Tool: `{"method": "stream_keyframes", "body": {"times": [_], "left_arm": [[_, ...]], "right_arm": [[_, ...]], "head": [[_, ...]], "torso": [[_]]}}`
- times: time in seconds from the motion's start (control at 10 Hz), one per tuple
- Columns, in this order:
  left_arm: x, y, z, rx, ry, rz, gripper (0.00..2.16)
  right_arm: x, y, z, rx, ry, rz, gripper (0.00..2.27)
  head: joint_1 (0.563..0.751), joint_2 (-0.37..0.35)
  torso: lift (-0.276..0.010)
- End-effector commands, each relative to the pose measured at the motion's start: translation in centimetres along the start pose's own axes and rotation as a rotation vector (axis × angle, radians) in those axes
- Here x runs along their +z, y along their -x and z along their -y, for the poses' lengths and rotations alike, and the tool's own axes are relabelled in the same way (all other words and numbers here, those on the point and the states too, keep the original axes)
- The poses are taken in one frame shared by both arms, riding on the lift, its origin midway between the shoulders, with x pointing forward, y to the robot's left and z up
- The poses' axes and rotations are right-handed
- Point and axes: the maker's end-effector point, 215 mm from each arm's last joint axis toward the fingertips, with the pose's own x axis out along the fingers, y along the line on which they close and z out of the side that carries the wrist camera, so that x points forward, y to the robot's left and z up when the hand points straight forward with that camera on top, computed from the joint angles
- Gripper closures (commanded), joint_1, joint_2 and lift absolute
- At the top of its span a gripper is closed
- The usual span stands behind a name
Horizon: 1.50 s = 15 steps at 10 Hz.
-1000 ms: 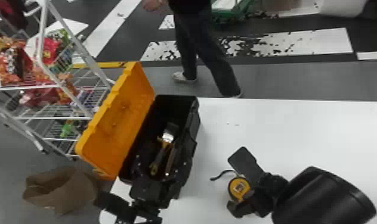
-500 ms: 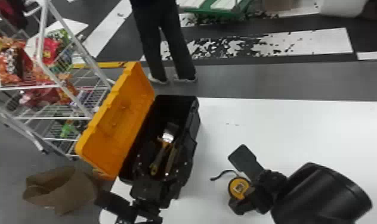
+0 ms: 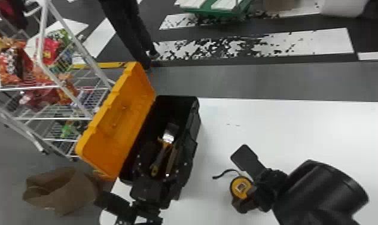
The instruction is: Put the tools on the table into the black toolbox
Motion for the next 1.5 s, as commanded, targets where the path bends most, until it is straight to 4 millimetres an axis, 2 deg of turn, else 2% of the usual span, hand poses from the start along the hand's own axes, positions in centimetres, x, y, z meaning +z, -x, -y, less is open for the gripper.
{"method": "stream_keyframes", "body": {"times": [0.0,0.1,0.3,0.4,0.6,0.8,1.0,1.2,1.4], "left_arm": [[-0.1,0.0,-0.1,0.001,0.000,-0.001,0.06],[-0.1,-0.1,-0.1,0.002,0.001,-0.001,0.06],[-0.2,-0.1,-0.2,0.004,0.001,-0.002,0.06],[-0.2,-0.1,-0.2,0.004,0.001,-0.002,0.06],[-0.2,-0.1,-0.2,0.004,0.001,-0.002,0.06],[-0.1,-0.3,-0.1,-0.009,-0.002,0.001,0.06],[0.2,-0.6,0.3,-0.036,-0.009,0.005,0.06],[0.5,-1.7,0.9,-0.107,-0.034,-0.014,0.06],[0.1,-3.2,0.9,-0.188,-0.054,-0.088,0.06]], "right_arm": [[-0.1,-0.2,-0.1,0.011,0.000,-0.006,0.23],[-0.1,-0.2,0.0,0.009,-0.002,-0.007,0.47],[0.0,-0.2,0.1,0.001,-0.002,-0.004,1.92],[-0.1,-0.2,0.6,-0.021,0.004,-0.005,2.24],[0.3,-0.1,-0.2,-0.014,0.004,0.023,2.24],[2.1,0.7,-1.4,0.001,0.023,0.087,2.24],[4.6,2.3,-3.5,0.022,0.067,0.164,2.24],[7.0,4.2,-4.7,0.018,0.119,0.253,2.24],[9.3,6.6,-5.6,-0.001,0.139,0.326,2.24]], "head": [[0.695,0.350],[0.695,0.350],[0.695,0.350],[0.695,0.350],[0.695,0.350],[0.695,0.350],[0.695,0.350],[0.695,0.350],[0.695,0.350]], "torso": [[-0.039],[-0.039],[-0.039],[-0.039],[-0.039],[-0.039],[-0.039],[-0.039],[-0.039]]}}
